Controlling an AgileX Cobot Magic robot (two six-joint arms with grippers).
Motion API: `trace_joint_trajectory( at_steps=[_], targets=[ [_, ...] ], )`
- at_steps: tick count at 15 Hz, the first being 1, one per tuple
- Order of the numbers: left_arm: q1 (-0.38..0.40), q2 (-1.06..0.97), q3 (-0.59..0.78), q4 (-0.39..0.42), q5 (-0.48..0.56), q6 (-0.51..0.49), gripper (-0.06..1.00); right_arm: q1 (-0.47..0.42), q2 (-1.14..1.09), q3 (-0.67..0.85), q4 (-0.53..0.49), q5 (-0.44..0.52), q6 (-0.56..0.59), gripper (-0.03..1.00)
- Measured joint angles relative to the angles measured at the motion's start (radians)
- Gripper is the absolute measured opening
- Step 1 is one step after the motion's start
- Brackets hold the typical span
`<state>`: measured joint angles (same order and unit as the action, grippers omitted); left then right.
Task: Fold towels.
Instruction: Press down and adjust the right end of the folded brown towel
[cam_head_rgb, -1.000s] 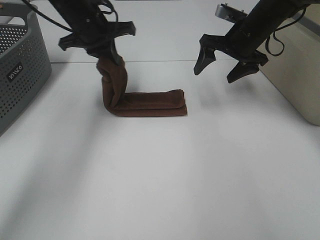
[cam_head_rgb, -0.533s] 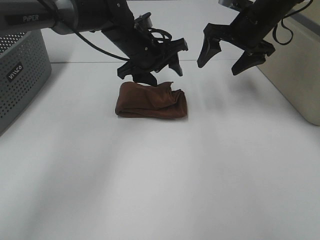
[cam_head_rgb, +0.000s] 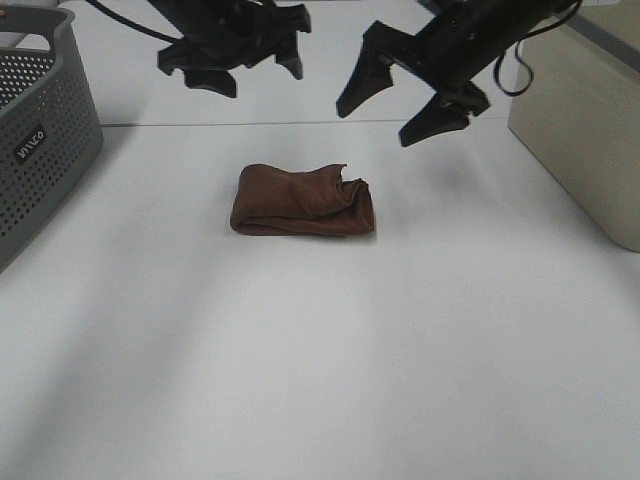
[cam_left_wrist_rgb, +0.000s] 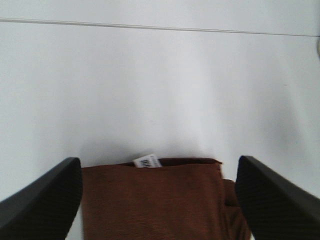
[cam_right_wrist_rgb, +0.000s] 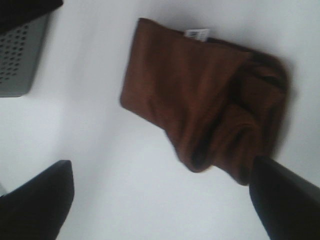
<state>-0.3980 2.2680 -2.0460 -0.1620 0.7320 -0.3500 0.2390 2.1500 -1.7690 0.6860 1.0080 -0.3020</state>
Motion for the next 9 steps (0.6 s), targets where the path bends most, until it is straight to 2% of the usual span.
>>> trace_joint_trajectory(
  at_steps=[2, 5, 7, 9],
  targets=[
    [0.056, -0.003, 0.0, 0.018, 0.075, -0.001, 0.79, 0.049, 0.049, 0.0, 0.161, -0.001, -0.088, 0.89],
    [0.094, -0.003, 0.0, 0.031, 0.154, -0.001, 0.79, 0.066, 0.138, -0.001, 0.414, -0.003, -0.234, 0.89],
    [0.094, -0.003, 0.0, 0.038, 0.168, -0.001, 0.79, 0.065, 0.2, -0.001, 0.467, -0.003, -0.262, 0.89],
    [0.094, -0.003, 0.0, 0.038, 0.168, -0.001, 0.79, 0.051, 0.237, -0.001, 0.433, -0.003, -0.253, 0.89]
  ],
)
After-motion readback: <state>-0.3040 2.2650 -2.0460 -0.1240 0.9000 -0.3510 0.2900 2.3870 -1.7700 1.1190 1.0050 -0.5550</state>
